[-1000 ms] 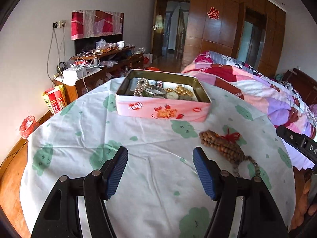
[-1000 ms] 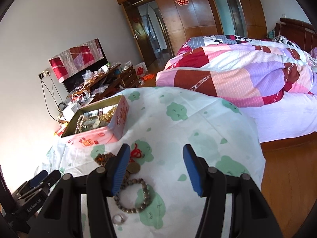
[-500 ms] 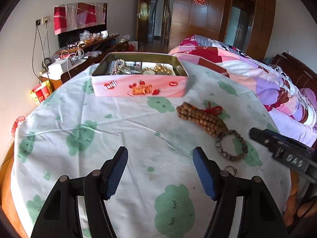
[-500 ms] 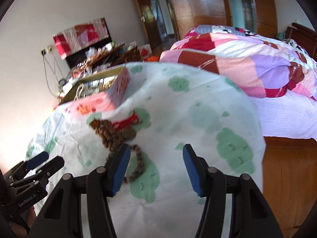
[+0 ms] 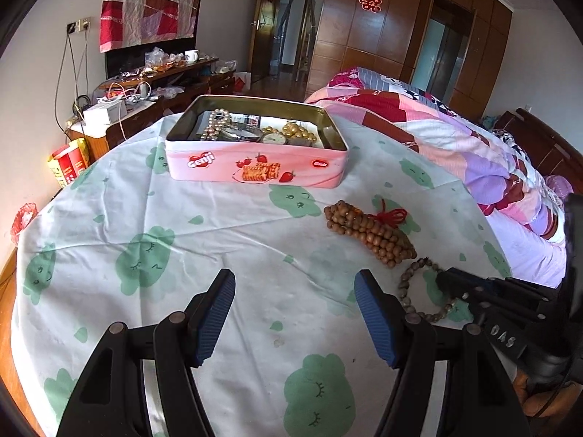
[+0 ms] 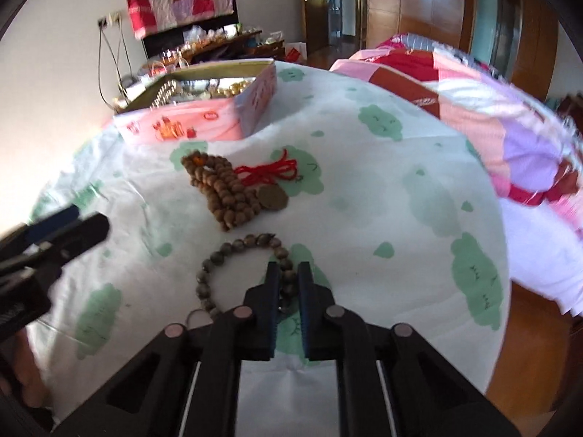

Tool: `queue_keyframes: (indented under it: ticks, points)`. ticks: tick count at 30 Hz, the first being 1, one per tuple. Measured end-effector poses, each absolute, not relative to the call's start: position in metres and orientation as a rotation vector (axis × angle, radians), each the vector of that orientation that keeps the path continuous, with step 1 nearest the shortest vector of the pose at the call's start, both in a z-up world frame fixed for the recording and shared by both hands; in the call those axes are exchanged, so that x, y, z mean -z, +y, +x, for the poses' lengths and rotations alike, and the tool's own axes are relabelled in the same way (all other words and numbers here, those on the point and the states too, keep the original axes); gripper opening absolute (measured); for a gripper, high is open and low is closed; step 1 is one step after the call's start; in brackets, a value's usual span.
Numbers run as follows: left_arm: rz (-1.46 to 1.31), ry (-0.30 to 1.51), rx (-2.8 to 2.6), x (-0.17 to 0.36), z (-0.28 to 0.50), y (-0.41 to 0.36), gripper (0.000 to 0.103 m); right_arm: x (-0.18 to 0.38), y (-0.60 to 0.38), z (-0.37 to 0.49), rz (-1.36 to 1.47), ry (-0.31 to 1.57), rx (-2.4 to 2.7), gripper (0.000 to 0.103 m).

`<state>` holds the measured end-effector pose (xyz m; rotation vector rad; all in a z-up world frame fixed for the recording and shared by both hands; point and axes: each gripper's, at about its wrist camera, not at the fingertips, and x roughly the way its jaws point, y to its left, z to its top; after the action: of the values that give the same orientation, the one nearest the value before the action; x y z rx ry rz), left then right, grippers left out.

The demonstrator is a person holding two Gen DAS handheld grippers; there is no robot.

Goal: Organize jewelry
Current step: 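Grasp the grey bead bracelet with the right tool while the left tool grasps the brown wooden beads, then carry the wooden bead strand and grey bead bracelet to the tin with both tools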

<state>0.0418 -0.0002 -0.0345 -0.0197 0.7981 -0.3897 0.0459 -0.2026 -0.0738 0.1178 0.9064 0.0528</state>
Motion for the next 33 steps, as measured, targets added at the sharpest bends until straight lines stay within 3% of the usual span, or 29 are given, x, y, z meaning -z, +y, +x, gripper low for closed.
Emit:
queue_keyframes:
  ticks: [11,17,22,23,24,33]
  points:
    - [-0.105,0.848,0.479,0.028,0.074,-0.032,0.068,0.032,-0.243,0.025,0.303,0.647,-0.008,0.013]
    - [-0.061,0.951,0.475,0.046,0.097,-0.077,0.068,0.039,-0.245,0.032,0.320,0.661,-0.003,0.013]
    - [-0.021,0.943,0.449,0.055,0.096,-0.084,0.047,0.045,-0.255,0.032,0.344,0.675,-0.005,0.013]
    - [-0.007,0.936,0.450,0.055,0.095,-0.084,0.036,0.046,-0.256,0.031,0.349,0.674,-0.008,0.012]
    - [-0.003,0.934,0.462,0.056,0.094,-0.082,0.032,0.045,-0.257,0.030,0.352,0.672,-0.009,0.013]
    - [-0.007,0.875,0.464,0.045,0.080,-0.057,0.029,0.039,-0.266,0.025,0.401,0.645,-0.025,0.013]
